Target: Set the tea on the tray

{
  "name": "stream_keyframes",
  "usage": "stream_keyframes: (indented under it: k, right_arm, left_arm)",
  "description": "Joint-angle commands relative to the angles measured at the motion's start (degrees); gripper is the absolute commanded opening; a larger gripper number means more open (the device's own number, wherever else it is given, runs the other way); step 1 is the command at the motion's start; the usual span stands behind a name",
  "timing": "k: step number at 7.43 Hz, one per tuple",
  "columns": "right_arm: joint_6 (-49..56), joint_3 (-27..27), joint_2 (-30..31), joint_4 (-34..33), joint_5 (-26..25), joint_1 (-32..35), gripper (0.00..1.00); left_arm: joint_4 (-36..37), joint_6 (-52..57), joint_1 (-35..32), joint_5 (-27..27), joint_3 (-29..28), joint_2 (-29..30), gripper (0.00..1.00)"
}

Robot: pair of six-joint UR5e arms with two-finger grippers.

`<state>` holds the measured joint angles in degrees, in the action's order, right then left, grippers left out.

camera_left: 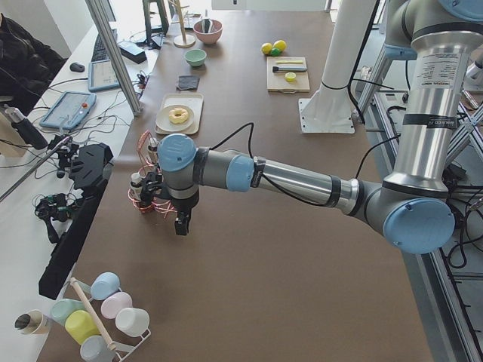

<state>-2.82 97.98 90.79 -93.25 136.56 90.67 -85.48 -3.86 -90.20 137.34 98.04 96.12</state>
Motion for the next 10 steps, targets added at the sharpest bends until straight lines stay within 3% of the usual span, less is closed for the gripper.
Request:
stream_keyframes:
  k: [1, 3, 4, 5, 8, 10]
  right_arm:
    - [0.09, 0.19, 1.66, 0.35, 0.64, 0.04, 1.0]
    - [0.09, -0.07, 1.76, 0.35, 0.47, 0.04, 1.0]
    - [0.09, -0.24, 1.85, 0.35, 0.38, 0.04, 1.0]
    - [0.09, -0.07, 2.19, 0.35, 0.38, 0.12, 1.0]
    - [0.27, -0.51, 2.55, 0.35, 0.29, 0.39, 1.0]
    - [0.27, -0.16, 3.07, 0.35, 0.38, 0.56, 1.0]
  left_arm:
    - [-0.74, -5.37, 4.76, 0.21, 9.86, -0.32, 0.98]
    - [-2.14, -5.37, 6.68, 0.04, 16.11, 2.81, 0.98]
    - [-4.15, -5.37, 9.66, -1.1, 15.61, 6.5, 0.98]
    - [-4.52, -7.98, 13.35, -7.46, 15.78, 8.62, 0.98]
    - [-8.71, -8.62, 16.2, -9.11, 9.3, 9.71, 0.98]
    - [-21.59, -17.37, 16.19, -9.8, 3.52, 8.03, 0.98]
